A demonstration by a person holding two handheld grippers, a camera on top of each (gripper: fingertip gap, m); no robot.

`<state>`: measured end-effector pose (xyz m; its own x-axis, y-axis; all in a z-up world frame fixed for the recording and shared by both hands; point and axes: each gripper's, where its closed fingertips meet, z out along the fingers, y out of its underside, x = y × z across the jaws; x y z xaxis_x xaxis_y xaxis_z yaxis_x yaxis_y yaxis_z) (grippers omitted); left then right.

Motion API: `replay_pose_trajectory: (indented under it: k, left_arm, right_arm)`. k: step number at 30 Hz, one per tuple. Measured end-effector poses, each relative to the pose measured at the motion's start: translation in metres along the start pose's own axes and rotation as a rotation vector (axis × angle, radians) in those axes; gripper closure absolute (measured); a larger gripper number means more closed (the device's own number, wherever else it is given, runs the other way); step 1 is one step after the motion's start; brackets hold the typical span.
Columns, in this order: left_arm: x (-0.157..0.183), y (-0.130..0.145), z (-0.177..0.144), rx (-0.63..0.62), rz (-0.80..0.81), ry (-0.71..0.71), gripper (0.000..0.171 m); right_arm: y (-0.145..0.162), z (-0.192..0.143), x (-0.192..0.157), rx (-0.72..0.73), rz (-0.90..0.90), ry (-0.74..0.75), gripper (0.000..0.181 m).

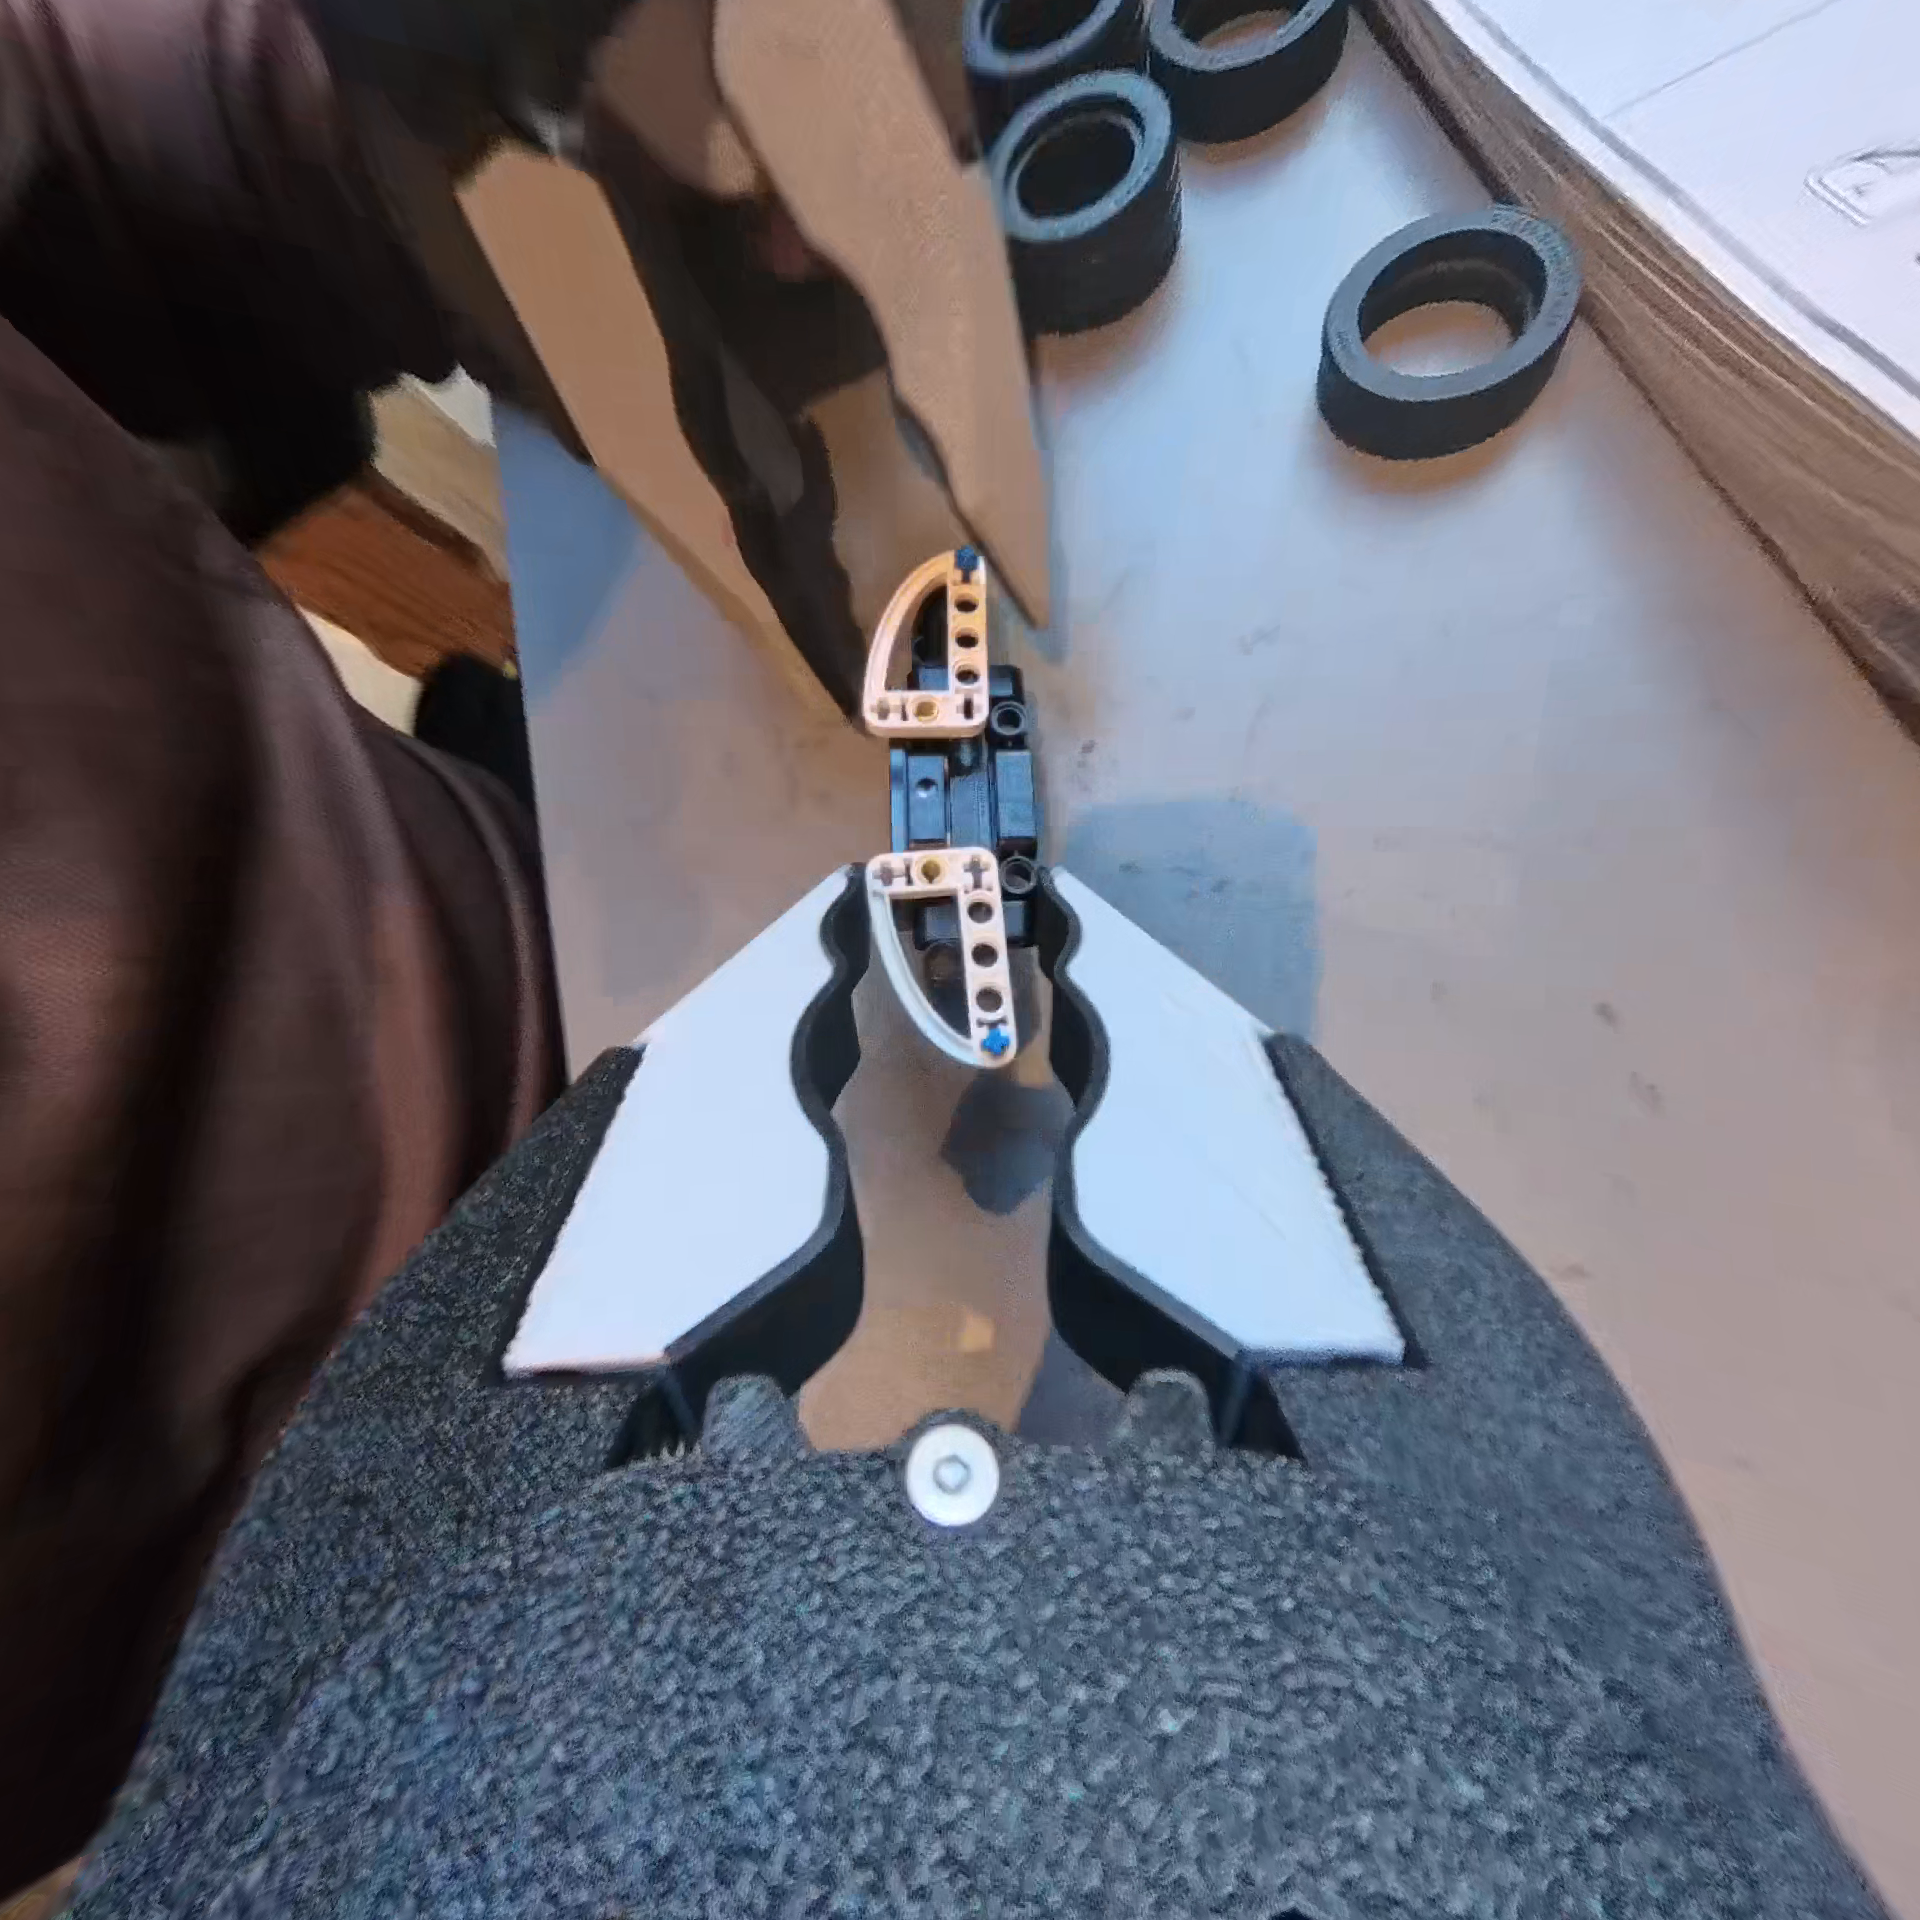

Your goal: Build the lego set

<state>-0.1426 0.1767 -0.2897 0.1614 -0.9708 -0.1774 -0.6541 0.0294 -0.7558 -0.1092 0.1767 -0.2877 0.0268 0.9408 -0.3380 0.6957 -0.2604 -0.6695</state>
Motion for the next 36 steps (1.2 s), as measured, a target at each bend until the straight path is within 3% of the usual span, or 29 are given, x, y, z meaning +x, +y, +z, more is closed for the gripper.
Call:
replay_pose_trajectory:
  k: [2, 6, 8, 12, 15, 19, 22, 26, 31, 34, 36]
  left_arm:
    - [0.0, 0.003, 0.004, -0.035, 0.096, -0.057, 0.152]
    - [-0.012, 0.002, 0.005, -0.074, 0.194, -0.209, 0.155]
    - [-0.026, -0.012, -0.004, -0.02, 0.187, -0.314, 0.156]
    - [-0.062, -0.038, -0.033, 0.16, -0.004, -0.52, 0.155]
    - [-0.068, -0.049, -0.042, 0.305, -0.188, -0.515, 0.155]
    - [-0.06, -0.062, -0.037, 0.388, -0.258, -0.46, 0.156]
    - [-0.06, -0.064, -0.043, 0.39, -0.192, -0.523, 0.155]
    - [-0.058, -0.072, -0.057, 0.436, -0.121, -0.573, 0.156]
    - [-0.05, -0.075, -0.049, 0.437, -0.105, -0.54, 0.155]
    - [-0.049, -0.071, -0.043, 0.416, -0.119, -0.507, 0.154]
    - [-0.049, -0.063, -0.035, 0.358, -0.141, -0.471, 0.136]
  right_arm:
    - [-0.003, -0.002, -0.003, 0.033, 0.039, -0.041, 0.15]
    - [-0.014, -0.011, 0.007, 0.104, 0.087, 0.0, 0.149]
    - [-0.03, -0.029, 0.02, 0.197, 0.116, 0.086, 0.141]
    - [-0.071, -0.096, 0.038, 0.525, 0.171, 0.244, 0.129]
    - [-0.085, -0.106, 0.027, 0.689, 0.268, 0.137, 0.125]
    - [-0.091, -0.072, 0.012, 0.702, 0.396, -0.047, 0.11]
    - [-0.092, -0.065, 0.016, 0.756, 0.476, -0.076, 0.118]
    - [-0.094, -0.065, 0.02, 0.823, 0.551, -0.123, 0.114]
    - [-0.113, -0.062, 0.004, 0.851, 0.537, -0.283, 0.145]
    - [-0.115, -0.065, 0.006, 0.805, 0.515, -0.302, 0.145]
    - [-0.115, -0.07, 0.009, 0.722, 0.451, -0.246, 0.146]
